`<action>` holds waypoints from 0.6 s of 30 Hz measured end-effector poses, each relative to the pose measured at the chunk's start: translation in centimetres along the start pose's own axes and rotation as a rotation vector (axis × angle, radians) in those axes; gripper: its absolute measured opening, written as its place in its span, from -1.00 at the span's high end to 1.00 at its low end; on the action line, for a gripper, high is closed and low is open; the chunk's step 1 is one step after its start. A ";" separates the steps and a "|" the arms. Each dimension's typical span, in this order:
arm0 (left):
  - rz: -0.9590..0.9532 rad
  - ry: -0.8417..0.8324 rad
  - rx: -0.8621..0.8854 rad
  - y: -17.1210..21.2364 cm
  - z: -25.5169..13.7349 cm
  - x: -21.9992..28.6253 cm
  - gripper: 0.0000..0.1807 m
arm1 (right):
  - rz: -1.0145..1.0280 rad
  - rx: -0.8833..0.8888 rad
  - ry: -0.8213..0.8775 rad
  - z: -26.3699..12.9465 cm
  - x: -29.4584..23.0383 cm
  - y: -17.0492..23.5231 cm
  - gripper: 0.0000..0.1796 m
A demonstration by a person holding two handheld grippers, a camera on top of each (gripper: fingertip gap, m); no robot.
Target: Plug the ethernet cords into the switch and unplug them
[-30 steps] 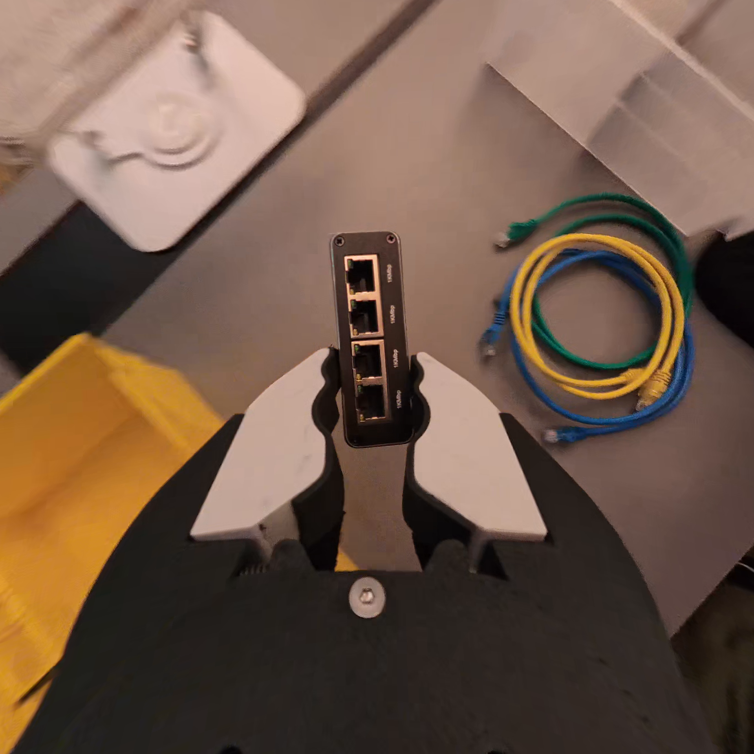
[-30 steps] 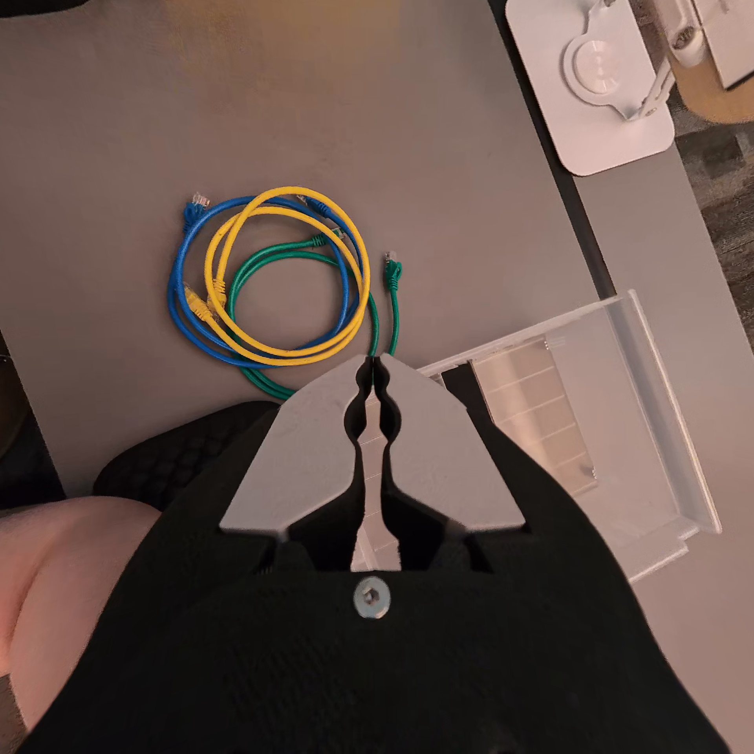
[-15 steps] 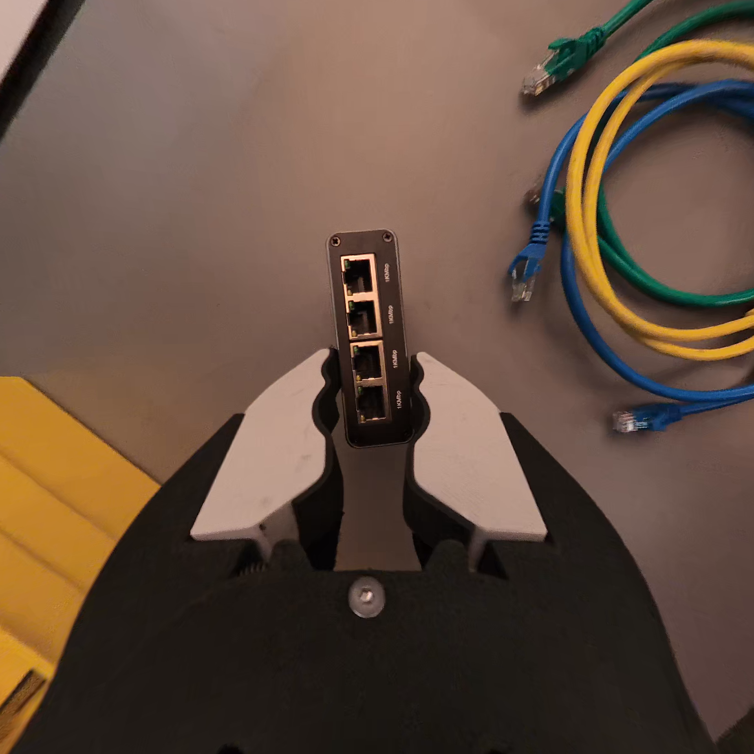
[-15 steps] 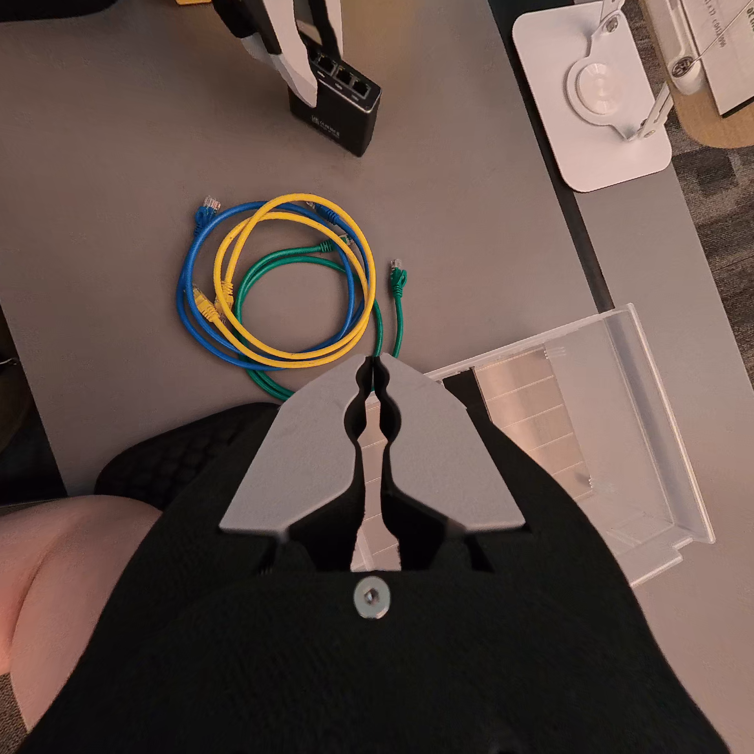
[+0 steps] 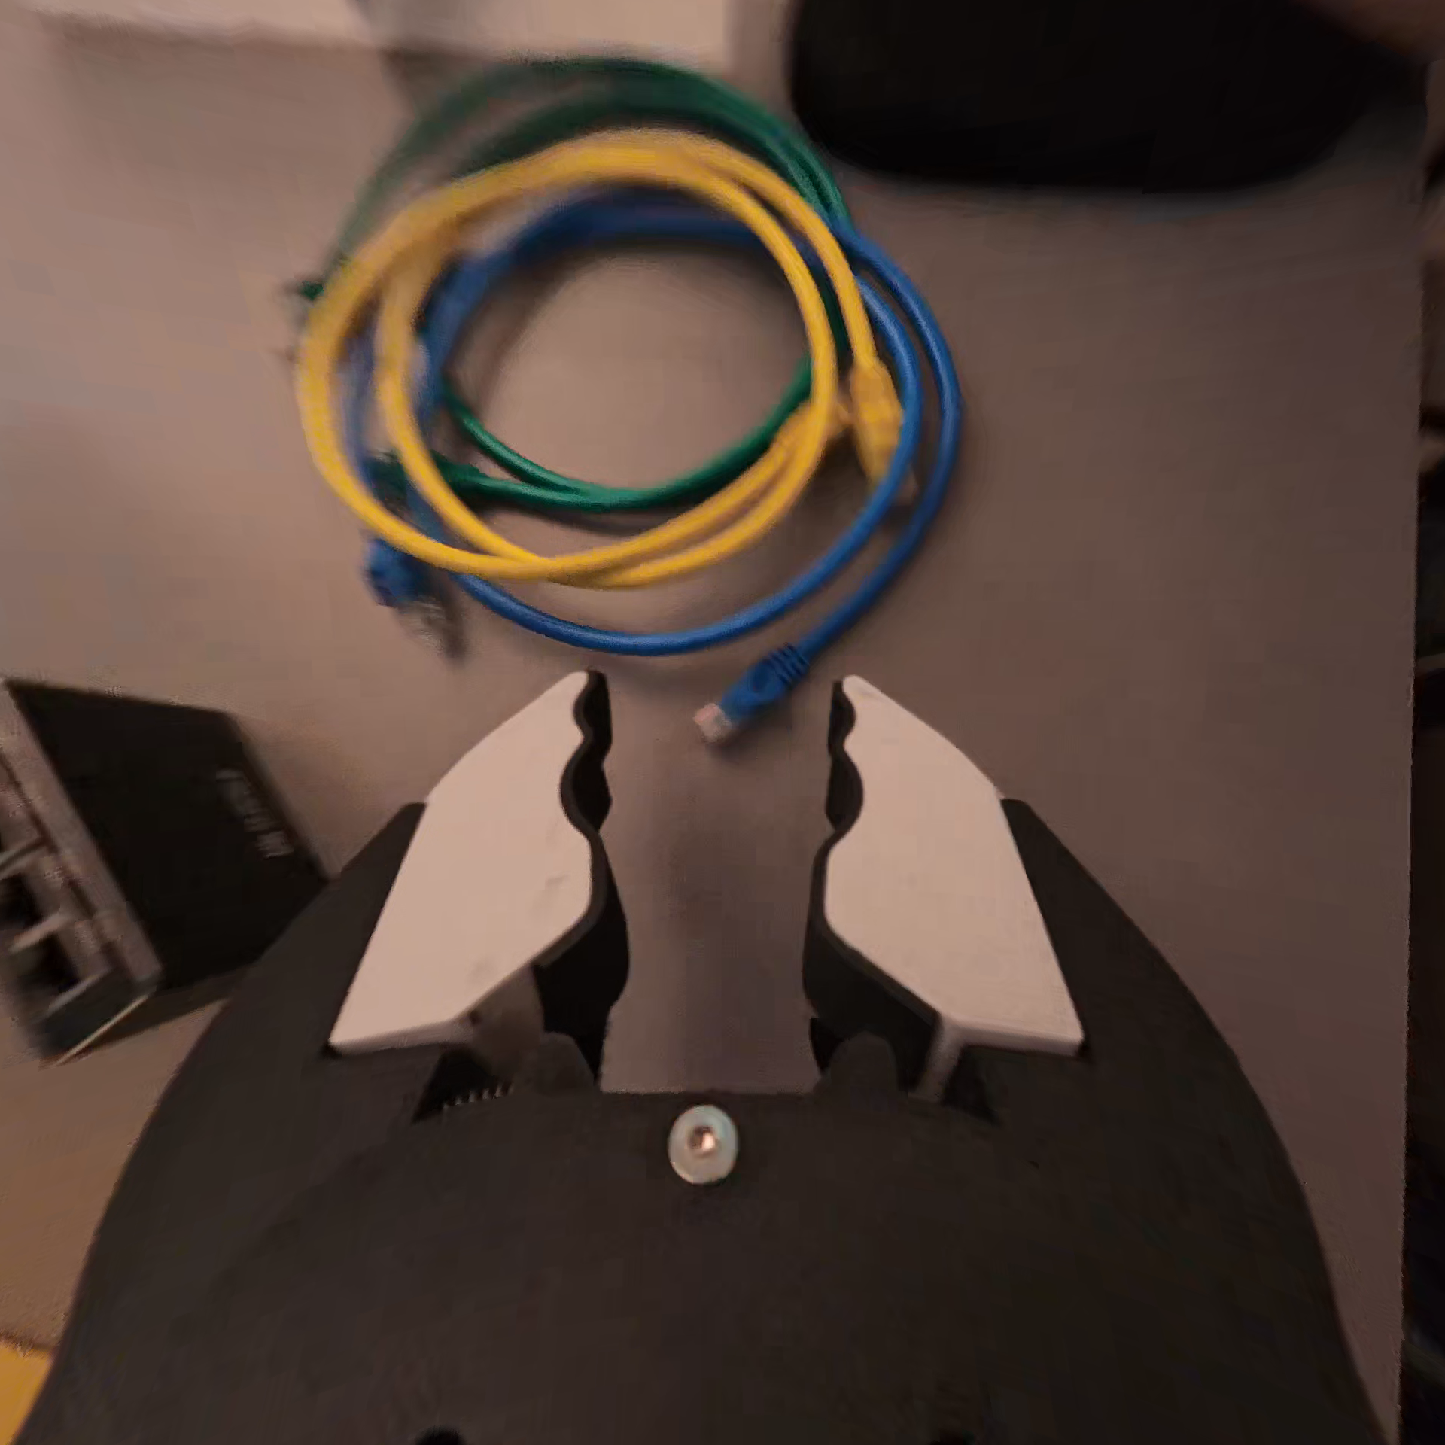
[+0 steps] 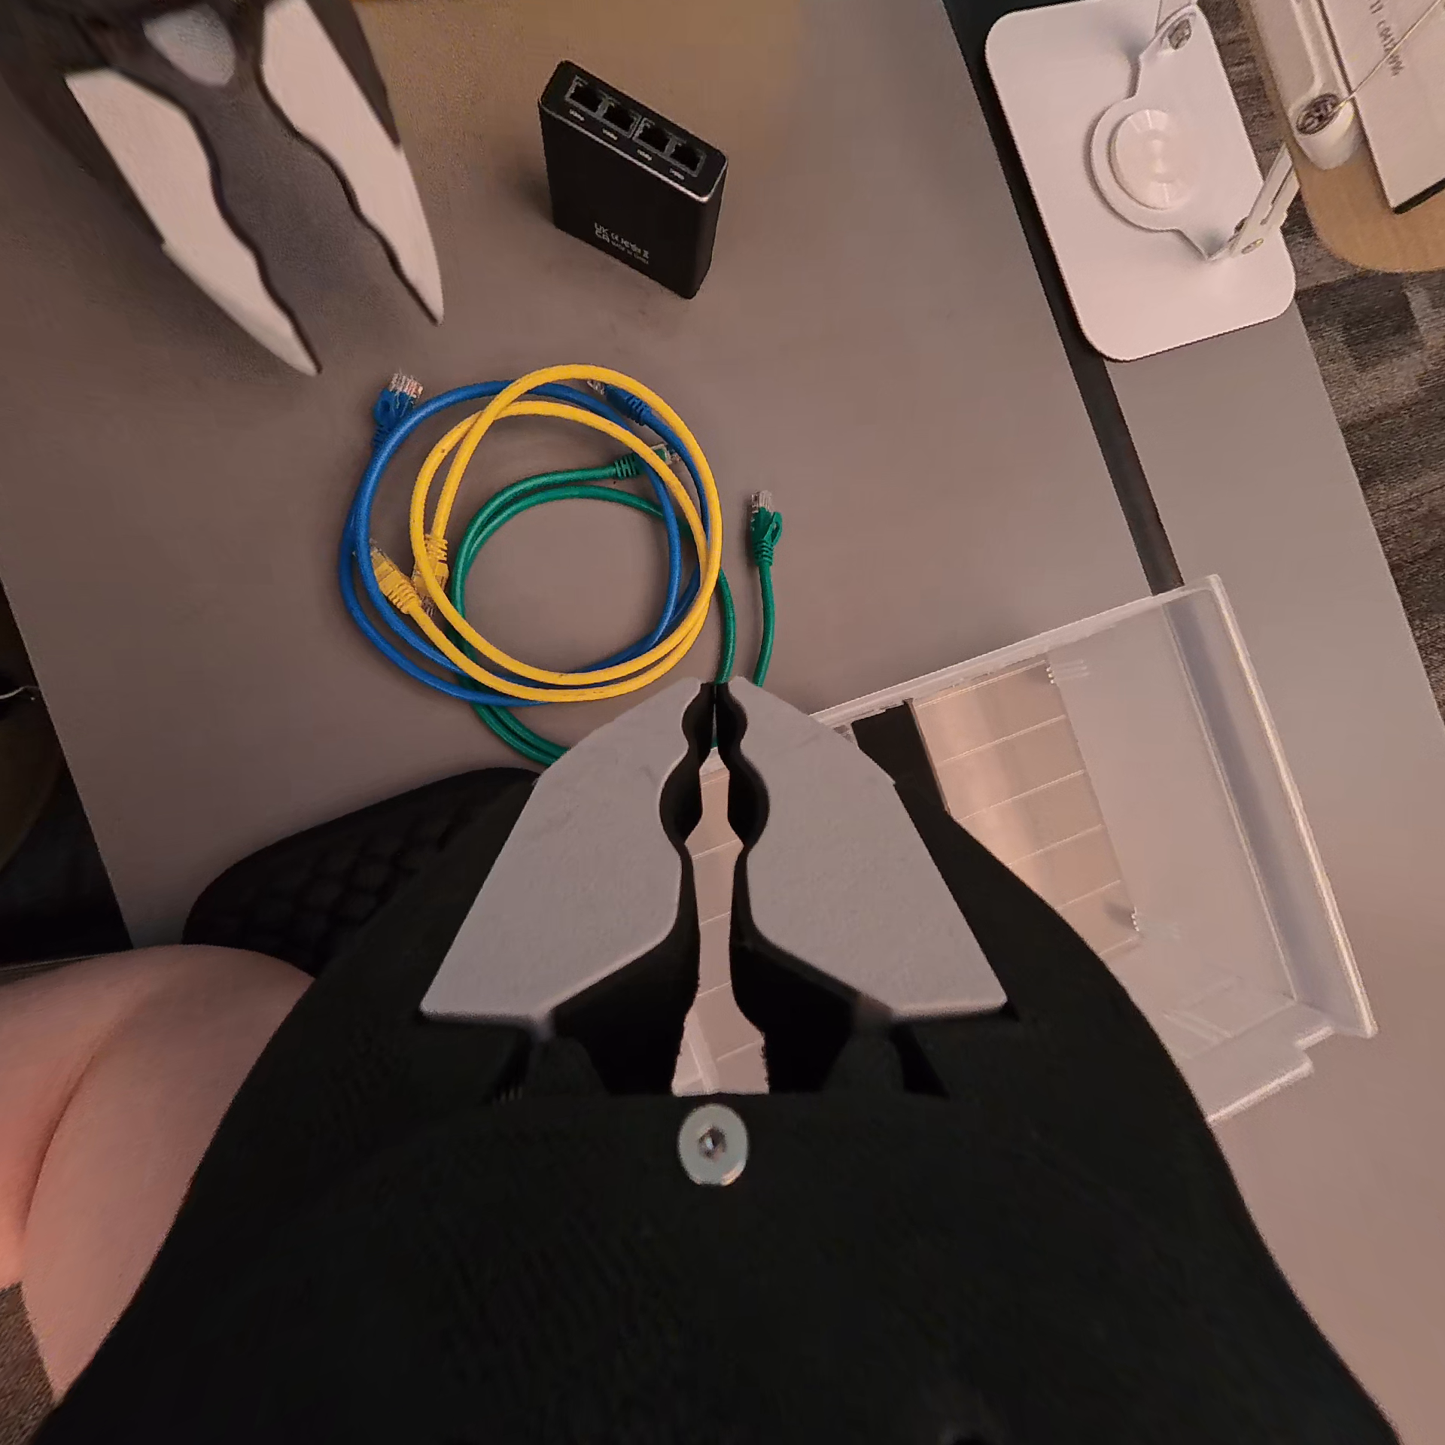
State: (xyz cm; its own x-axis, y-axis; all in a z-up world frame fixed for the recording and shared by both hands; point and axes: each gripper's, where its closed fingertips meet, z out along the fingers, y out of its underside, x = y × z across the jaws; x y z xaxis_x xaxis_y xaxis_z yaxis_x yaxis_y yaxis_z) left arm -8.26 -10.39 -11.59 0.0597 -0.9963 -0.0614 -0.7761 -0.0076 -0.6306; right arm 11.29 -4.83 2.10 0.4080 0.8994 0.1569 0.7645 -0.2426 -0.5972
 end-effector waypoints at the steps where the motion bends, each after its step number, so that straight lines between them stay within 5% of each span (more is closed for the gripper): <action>1: 0.026 0.038 -0.049 0.8 0.9 0.7 0.40 | -0.004 -0.005 0.000 0.1 -0.1 0.0 0.99; 6: 0.089 0.094 -0.121 2.2 3.3 1.1 0.48 | -0.035 -0.007 -0.011 0.2 -0.9 -0.5 0.99; 9: 0.050 0.224 -0.109 2.0 3.4 1.9 0.79 | -0.045 -0.017 -0.020 0.5 -1.1 -0.6 0.99; 11: 0.053 0.221 -0.145 2.0 3.2 1.4 0.81 | -0.049 -0.024 -0.029 0.8 -1.2 -0.7 0.99; 18: -0.087 0.191 0.056 -4.5 -2.7 -1.0 0.84 | -0.153 0.171 -0.084 0.7 -2.9 -6.1 0.98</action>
State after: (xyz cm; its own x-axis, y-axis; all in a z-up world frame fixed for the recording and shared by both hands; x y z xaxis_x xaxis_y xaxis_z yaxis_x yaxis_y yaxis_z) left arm -6.51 -9.55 -6.55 0.0005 -0.9902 0.1394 -0.7369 -0.0946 -0.6694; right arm 5.11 -5.68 4.77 0.2458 0.9497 0.1939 0.7153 -0.0427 -0.6975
